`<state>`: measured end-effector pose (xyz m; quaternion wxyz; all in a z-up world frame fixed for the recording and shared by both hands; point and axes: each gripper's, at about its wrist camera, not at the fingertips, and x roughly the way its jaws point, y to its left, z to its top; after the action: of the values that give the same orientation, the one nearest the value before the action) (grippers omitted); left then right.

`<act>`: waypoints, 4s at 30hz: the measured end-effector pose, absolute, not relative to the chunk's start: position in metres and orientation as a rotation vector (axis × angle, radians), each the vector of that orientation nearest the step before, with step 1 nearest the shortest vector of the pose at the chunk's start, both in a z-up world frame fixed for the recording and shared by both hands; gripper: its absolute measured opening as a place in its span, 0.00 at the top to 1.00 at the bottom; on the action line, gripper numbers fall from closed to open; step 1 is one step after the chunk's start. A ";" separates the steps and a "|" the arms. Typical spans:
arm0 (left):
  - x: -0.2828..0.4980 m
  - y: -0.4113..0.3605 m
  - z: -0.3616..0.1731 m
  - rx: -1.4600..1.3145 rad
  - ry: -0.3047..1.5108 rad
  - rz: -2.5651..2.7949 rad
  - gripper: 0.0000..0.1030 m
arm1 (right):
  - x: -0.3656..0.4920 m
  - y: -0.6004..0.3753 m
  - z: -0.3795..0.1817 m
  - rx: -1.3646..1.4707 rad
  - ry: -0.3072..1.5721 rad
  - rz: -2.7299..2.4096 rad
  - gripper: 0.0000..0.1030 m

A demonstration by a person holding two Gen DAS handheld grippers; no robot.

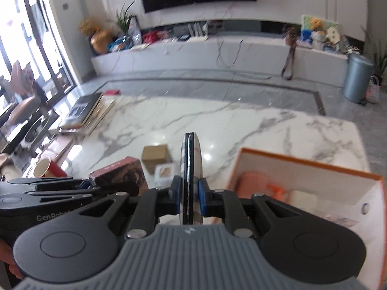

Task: Organize rigid objects
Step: 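Carry the red box with the left tool while the right carries the plaid case to the box, then lower the plaid case into the box and open the right gripper while the left releases the red box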

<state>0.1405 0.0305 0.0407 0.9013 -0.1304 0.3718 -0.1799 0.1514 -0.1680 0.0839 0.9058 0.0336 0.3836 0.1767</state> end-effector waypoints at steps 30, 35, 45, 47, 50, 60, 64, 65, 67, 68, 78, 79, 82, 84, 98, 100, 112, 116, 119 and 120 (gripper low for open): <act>0.185 -0.137 -0.010 -0.130 0.932 -0.597 0.75 | 0.130 -0.359 0.027 0.138 0.836 -0.022 0.88; 0.193 -0.144 -0.022 -0.130 0.962 -0.598 0.75 | 0.146 -0.360 0.011 0.157 0.857 -0.012 0.88; 0.205 -0.143 -0.031 -0.136 0.984 -0.570 0.75 | 0.175 -0.345 -0.004 0.144 0.860 0.028 0.88; 0.208 -0.143 -0.031 -0.142 0.982 -0.562 0.75 | 0.176 -0.347 -0.006 0.146 0.868 0.022 0.88; 0.214 -0.147 -0.032 -0.146 0.982 -0.565 0.75 | 0.176 -0.353 -0.010 0.153 0.877 -0.002 0.88; 0.243 -0.175 -0.042 -0.146 0.984 -0.541 0.75 | 0.165 -0.365 -0.005 0.154 0.864 -0.022 0.89; 0.244 -0.177 -0.046 -0.119 0.976 -0.520 0.75 | 0.173 -0.365 -0.008 0.140 0.855 -0.034 0.89; 0.244 -0.178 -0.047 -0.110 0.973 -0.519 0.75 | 0.176 -0.364 -0.009 0.128 0.854 -0.037 0.89; 0.246 -0.181 -0.048 -0.097 0.972 -0.519 0.75 | 0.182 -0.361 -0.012 0.091 0.854 -0.049 0.89; 0.247 -0.182 -0.048 -0.094 0.970 -0.521 0.75 | 0.184 -0.360 -0.014 0.076 0.858 -0.052 0.89; 0.251 -0.199 -0.053 -0.114 0.980 -0.577 0.75 | 0.187 -0.354 -0.037 -0.039 0.948 -0.031 0.89; 0.250 -0.200 -0.053 -0.118 0.985 -0.584 0.75 | 0.188 -0.353 -0.038 -0.042 0.955 -0.035 0.89; 0.245 -0.201 -0.052 -0.111 0.994 -0.605 0.75 | 0.191 -0.352 -0.046 -0.062 1.007 -0.014 0.88; 0.243 -0.202 -0.051 -0.102 1.006 -0.612 0.75 | 0.193 -0.350 -0.050 -0.070 1.028 -0.003 0.87; 0.240 -0.202 -0.052 -0.068 1.047 -0.651 0.75 | 0.183 -0.363 -0.046 0.069 0.990 -0.008 0.82; 0.239 -0.205 -0.053 -0.071 1.061 -0.670 0.75 | 0.179 -0.366 -0.041 0.092 0.962 -0.014 0.82; 0.243 -0.209 -0.091 -0.204 1.216 -0.690 0.75 | 0.173 -0.372 -0.038 0.126 0.930 -0.014 0.82; 0.246 -0.212 -0.093 -0.198 1.241 -0.723 0.75 | 0.172 -0.373 -0.038 0.118 0.926 -0.026 0.82; 0.246 -0.212 -0.094 -0.213 1.254 -0.714 0.76 | 0.171 -0.375 -0.038 0.118 0.927 -0.035 0.78; 0.245 -0.213 -0.095 -0.209 1.258 -0.704 0.75 | 0.171 -0.375 -0.038 0.119 0.927 -0.036 0.77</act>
<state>0.2451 -0.2129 -0.0947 0.7464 -0.0955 0.5747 -0.3216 0.1710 -0.3747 -0.0382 0.8927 0.0572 0.4466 -0.0173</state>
